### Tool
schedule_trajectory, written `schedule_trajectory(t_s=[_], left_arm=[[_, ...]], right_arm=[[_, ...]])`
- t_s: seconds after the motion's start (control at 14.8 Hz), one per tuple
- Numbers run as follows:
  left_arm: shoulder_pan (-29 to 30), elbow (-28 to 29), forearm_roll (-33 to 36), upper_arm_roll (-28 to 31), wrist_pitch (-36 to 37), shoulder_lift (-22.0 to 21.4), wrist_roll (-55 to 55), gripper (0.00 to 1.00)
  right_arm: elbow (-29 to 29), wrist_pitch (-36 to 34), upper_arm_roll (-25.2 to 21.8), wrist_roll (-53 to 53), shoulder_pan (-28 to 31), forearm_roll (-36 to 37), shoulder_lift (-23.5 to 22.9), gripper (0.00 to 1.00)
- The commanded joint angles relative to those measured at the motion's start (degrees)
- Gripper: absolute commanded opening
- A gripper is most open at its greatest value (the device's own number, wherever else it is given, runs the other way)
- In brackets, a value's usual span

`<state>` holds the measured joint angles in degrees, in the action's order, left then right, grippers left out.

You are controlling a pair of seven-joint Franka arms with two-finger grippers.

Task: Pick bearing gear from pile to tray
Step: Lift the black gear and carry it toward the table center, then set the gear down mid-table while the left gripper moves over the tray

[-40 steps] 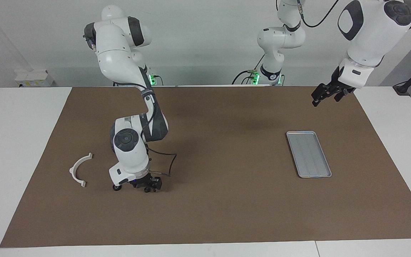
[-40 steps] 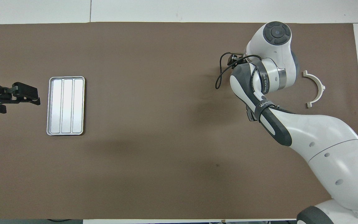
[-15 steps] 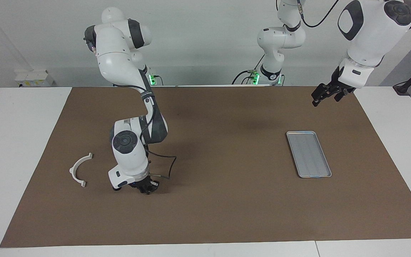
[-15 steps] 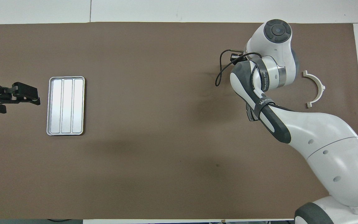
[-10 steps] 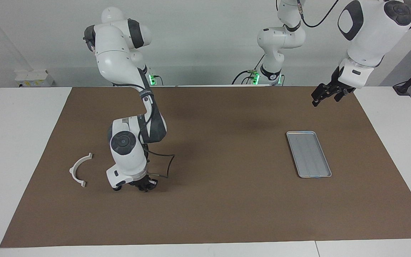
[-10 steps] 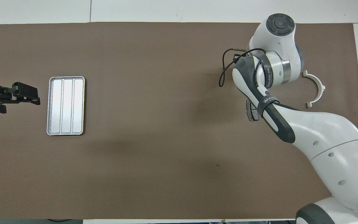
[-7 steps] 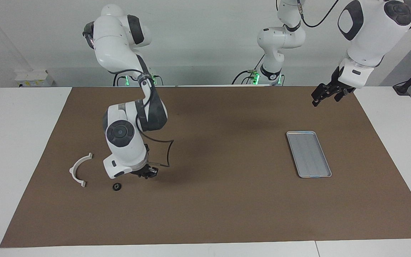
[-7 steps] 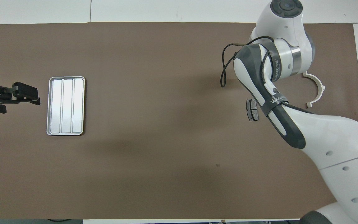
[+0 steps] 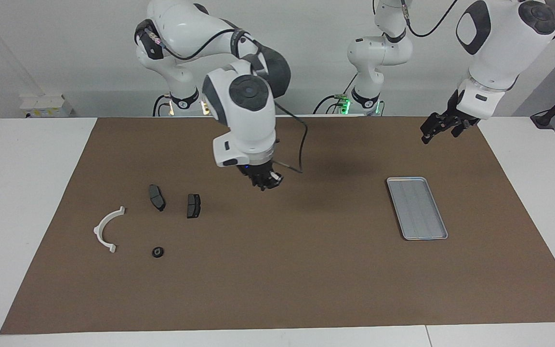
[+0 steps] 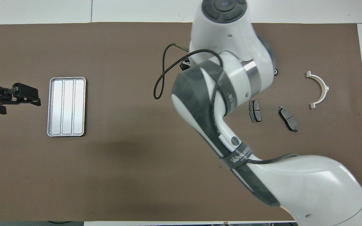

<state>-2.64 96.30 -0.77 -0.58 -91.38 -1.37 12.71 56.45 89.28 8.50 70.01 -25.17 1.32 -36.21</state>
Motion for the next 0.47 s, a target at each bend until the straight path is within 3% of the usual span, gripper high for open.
schedule_trajectory(t_s=[0.0,0.41], left_arm=[[-0.17,0.56,-0.02,0.14,0.76,-1.09,-0.49,1.00],[-0.17,0.47,-0.02,0.14,0.76,-1.09,-0.40,1.00]], right_arm=[[-1.17,3.08,0.20,8.19,-1.97,-1.85,-1.32,0.00],[5.15,15.72,0.11,17.18,-7.87,-0.71,-5.44,0.00]])
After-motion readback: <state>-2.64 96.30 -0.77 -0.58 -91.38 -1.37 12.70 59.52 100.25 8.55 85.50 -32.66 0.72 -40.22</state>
